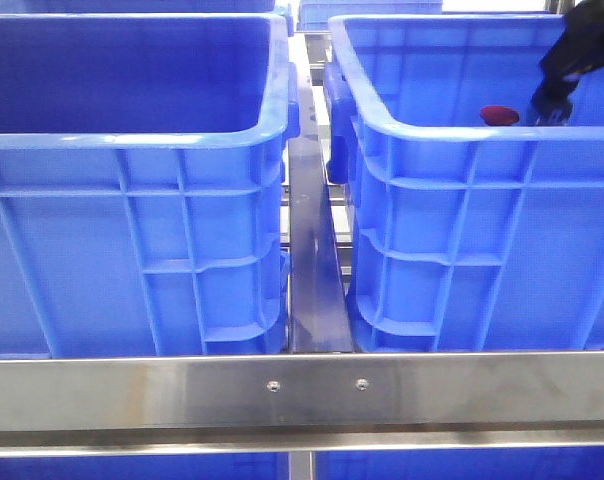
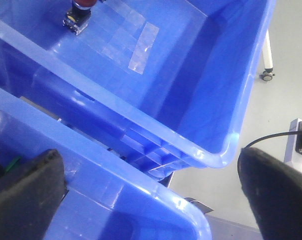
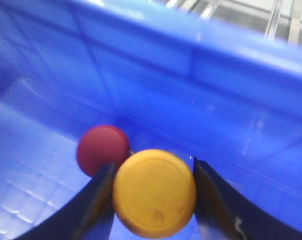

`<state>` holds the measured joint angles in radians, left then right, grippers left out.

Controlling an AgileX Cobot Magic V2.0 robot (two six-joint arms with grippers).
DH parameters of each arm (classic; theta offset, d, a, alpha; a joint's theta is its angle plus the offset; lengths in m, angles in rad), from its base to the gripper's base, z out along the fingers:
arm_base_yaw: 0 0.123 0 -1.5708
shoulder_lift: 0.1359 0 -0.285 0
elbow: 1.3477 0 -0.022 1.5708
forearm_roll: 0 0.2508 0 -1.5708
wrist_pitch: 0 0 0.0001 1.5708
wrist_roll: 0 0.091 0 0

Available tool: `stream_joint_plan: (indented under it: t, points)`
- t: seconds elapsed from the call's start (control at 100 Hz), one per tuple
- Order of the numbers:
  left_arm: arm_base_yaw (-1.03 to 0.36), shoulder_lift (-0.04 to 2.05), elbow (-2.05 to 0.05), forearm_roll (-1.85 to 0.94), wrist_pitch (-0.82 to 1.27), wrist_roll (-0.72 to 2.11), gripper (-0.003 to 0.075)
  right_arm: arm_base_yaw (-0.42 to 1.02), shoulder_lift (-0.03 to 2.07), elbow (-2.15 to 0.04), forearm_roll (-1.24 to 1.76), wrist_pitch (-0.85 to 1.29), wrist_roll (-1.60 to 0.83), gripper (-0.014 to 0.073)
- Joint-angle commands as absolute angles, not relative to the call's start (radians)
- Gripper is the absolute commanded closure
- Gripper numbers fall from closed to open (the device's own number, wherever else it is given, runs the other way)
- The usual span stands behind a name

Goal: Pick red and yellow buttons and place in box
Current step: 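Lower the yellow button beside the red button with the right gripper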

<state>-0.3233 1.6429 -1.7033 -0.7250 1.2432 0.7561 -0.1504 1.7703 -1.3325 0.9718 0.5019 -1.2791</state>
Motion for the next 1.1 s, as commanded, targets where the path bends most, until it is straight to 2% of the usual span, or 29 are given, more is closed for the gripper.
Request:
stream_joint_plan:
  t: [0.0, 0.59, 0.66, 0.8, 0.87, 1.09]
  points:
    - [-0.322, 1.595, -1.735, -0.782, 1.268, 0.750, 0.0052, -0.150, 1.751, -1.367, 1.007, 0.454, -1.294, 0.0405]
    - [-0.322, 1.595, -1.735, -0.782, 1.268, 0.750, 0.0052, -0.149, 1.828, -1.367, 1.034, 0.425, -1.294, 0.0398]
    - [-0.322, 1.595, -1.735, -0.782, 1.268, 0.750, 0.0052, -0.149, 1.828, -1.367, 1.034, 0.427, -1.294, 0.0339]
    - [-0.322, 1.595, -1.735, -0.782, 1.268, 0.750, 0.0052, -0.149, 1.828, -1.367, 1.034, 0.424, -1.294, 0.0124]
    - [-0.322, 1.595, -1.735, -0.782, 1.268, 0.750, 0.0052, -0.149, 1.828, -1.367, 1.034, 0.418, -1.294, 0.0060]
    - [-0.322, 1.595, -1.735, -0.782, 1.268, 0.750, 0.0052, -0.149, 1.828, -1.367, 1.034, 0.413, -1.294, 0.0050]
